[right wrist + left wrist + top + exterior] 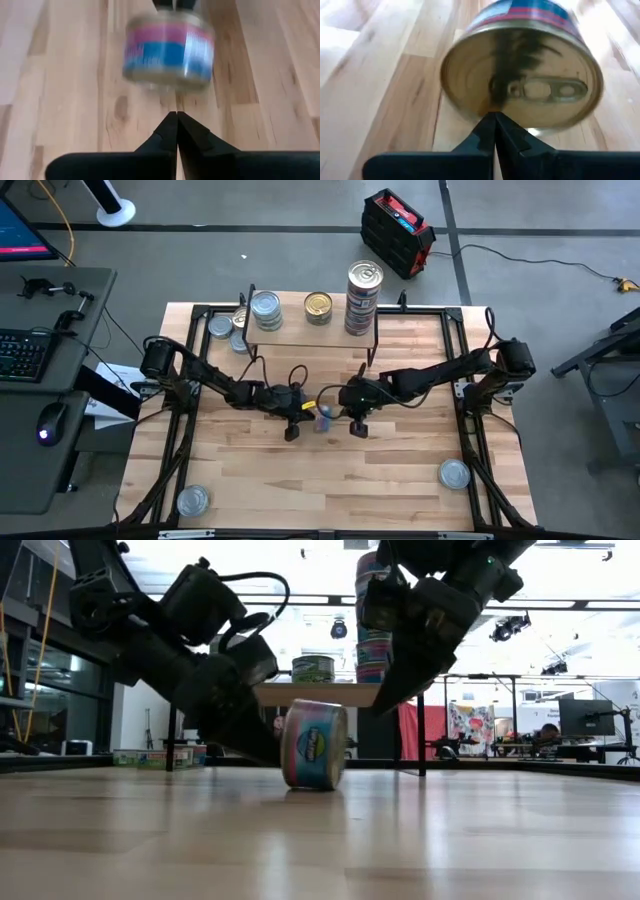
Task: Stack canned seafood by type on shelf
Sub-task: Put the blue pink tuna can on the shelf
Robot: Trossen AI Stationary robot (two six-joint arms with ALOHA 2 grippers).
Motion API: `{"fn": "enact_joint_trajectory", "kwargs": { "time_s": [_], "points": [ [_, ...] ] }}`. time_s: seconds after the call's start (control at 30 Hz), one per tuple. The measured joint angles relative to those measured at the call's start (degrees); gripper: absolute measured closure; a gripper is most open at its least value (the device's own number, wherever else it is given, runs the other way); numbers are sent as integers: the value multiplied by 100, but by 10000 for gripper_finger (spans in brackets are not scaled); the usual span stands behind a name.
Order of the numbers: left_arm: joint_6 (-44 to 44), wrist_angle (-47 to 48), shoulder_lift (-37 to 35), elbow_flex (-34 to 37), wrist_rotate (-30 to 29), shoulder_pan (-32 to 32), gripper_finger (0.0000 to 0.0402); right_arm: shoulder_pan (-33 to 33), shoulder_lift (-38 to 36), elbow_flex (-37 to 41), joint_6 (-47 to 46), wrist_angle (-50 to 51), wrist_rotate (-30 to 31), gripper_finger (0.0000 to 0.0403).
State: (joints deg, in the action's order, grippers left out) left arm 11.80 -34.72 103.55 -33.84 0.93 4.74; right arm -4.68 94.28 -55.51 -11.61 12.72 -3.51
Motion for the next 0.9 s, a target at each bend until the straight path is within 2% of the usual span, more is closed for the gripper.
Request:
{"fn": "enact_joint_trajectory", "kwargs": {
  "time_s": [0.33, 0.53, 0.67, 0.9],
  "points": [
    [-43, -153, 0, 0, -32, 337, 401, 6, 94, 9, 2, 160, 180, 403],
    [11, -237, -2, -5, -163, 369, 401, 16, 384, 9, 5, -129, -188, 403],
    [28, -411, -7, -7, -165, 369, 401, 38, 474, 9, 15, -298, 255, 403],
    [160, -866, -11, -21, -166, 369, 401, 198, 474, 7, 144, -858, 279, 403]
  ]
}}
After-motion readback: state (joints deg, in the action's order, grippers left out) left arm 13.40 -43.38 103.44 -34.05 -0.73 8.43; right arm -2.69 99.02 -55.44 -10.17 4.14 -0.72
